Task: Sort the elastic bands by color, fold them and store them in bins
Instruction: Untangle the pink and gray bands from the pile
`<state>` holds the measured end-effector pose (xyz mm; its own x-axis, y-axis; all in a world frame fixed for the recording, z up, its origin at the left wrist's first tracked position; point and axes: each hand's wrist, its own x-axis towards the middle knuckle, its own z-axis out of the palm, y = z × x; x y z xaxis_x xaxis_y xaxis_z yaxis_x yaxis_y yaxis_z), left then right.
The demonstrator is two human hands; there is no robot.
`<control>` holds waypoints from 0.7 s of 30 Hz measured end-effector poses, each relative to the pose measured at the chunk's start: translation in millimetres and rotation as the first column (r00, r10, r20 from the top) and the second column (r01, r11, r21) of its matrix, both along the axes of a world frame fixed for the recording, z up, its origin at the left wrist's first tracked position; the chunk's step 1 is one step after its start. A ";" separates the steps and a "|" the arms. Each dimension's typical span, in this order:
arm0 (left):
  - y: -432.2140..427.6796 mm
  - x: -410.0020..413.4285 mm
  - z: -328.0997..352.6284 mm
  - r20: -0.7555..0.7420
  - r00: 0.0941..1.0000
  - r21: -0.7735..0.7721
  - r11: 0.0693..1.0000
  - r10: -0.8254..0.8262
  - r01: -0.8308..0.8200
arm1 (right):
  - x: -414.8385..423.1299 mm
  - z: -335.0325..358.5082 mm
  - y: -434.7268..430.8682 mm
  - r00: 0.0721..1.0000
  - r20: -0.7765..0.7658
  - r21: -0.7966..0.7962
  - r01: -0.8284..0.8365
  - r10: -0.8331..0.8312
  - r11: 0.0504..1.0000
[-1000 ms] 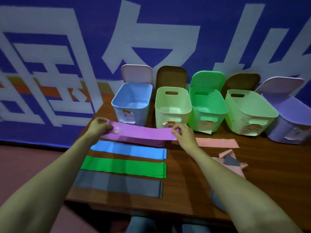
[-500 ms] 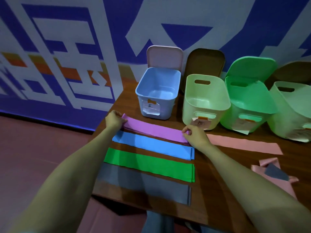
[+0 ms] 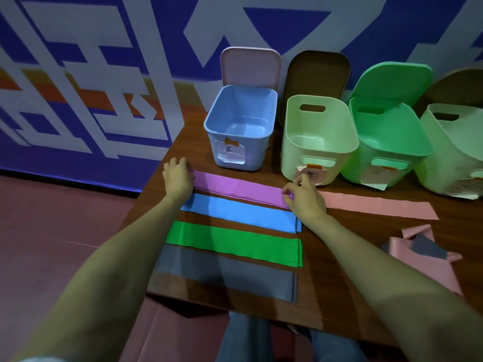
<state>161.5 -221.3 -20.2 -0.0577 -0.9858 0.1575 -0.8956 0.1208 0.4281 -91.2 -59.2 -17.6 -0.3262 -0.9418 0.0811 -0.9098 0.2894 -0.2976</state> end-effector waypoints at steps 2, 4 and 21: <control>3.2 -3.6 1.1 0.215 0.975 -0.012 0.998 -0.050 0.054 | -0.2 3.2 -0.5 0.995 -0.088 0.018 -0.051 0.052 0.999; 7.3 -4.7 4.7 0.351 0.935 0.025 0.999 -0.048 0.042 | 0.4 7.9 0.2 0.988 -0.128 0.053 -0.080 0.086 0.995; 240.7 -161.3 66.7 -0.502 0.668 -0.272 0.834 -0.549 0.480 | -64.6 73.1 177.6 0.991 0.091 -0.460 0.129 -0.098 0.879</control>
<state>0.2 19.4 46.6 -0.4225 -0.7999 0.4262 -0.2976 0.5665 0.7684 -155.8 118.5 55.5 -0.4479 -0.7575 0.4749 -0.8538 0.2047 -0.4787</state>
